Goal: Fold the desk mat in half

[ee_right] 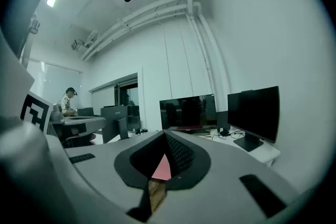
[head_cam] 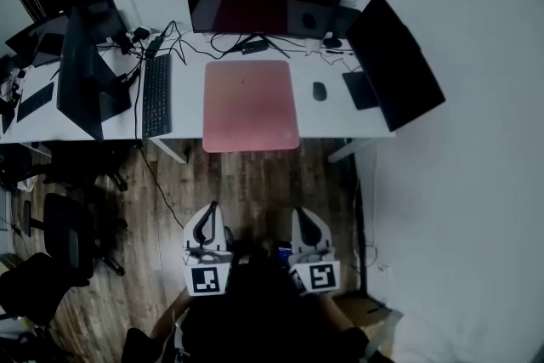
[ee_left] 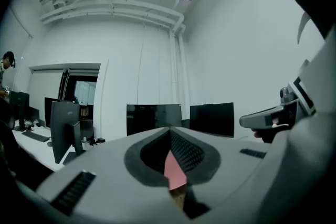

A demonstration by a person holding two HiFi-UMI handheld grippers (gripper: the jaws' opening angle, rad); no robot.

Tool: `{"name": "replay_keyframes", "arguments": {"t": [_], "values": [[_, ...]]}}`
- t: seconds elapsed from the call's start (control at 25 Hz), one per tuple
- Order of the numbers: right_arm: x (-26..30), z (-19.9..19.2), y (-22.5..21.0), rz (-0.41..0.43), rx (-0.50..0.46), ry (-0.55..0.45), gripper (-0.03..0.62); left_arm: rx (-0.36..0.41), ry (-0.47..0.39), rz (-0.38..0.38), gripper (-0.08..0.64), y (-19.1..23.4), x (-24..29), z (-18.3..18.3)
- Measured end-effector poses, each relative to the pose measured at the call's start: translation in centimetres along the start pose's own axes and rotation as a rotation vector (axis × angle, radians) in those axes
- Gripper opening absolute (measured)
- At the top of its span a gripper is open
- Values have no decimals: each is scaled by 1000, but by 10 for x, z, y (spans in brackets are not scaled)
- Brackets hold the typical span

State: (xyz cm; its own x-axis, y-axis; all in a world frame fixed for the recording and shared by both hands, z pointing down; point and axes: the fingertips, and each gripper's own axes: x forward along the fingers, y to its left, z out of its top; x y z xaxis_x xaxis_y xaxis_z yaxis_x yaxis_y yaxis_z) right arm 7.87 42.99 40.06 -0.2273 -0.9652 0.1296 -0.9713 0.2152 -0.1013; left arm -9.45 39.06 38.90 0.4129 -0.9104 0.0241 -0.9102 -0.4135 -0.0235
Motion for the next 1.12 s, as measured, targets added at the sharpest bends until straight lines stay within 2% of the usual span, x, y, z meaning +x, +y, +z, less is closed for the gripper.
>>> {"name": "replay_keyframes", "arguments": {"t": [0.6, 0.76, 0.88, 0.92, 0.96, 1.0, 1.12], "values": [[7, 7, 7, 25, -7, -13, 6, -9, -11, 24, 6, 8, -2, 5], [4, 23, 10, 22, -23, -65, 6, -24, -70, 30, 6, 11, -9, 22], [6, 24, 10, 20, -34, -79, 9, 2, -106, 16, 8, 11, -10, 24], [8, 18, 8, 18, -30, -59, 38, 1, -88, 0, 39, 10, -7, 16], [11, 12, 7, 16, -22, -35, 119, -8, -54, -17, 120, 10, -2, 5], [13, 7, 6, 15, -14, -18, 153, -24, -13, -30, 153, 10, 1, -7], [15, 3, 7, 17, 1, -7, 160, -70, 61, -30, 153, 15, 3, -26]]}}
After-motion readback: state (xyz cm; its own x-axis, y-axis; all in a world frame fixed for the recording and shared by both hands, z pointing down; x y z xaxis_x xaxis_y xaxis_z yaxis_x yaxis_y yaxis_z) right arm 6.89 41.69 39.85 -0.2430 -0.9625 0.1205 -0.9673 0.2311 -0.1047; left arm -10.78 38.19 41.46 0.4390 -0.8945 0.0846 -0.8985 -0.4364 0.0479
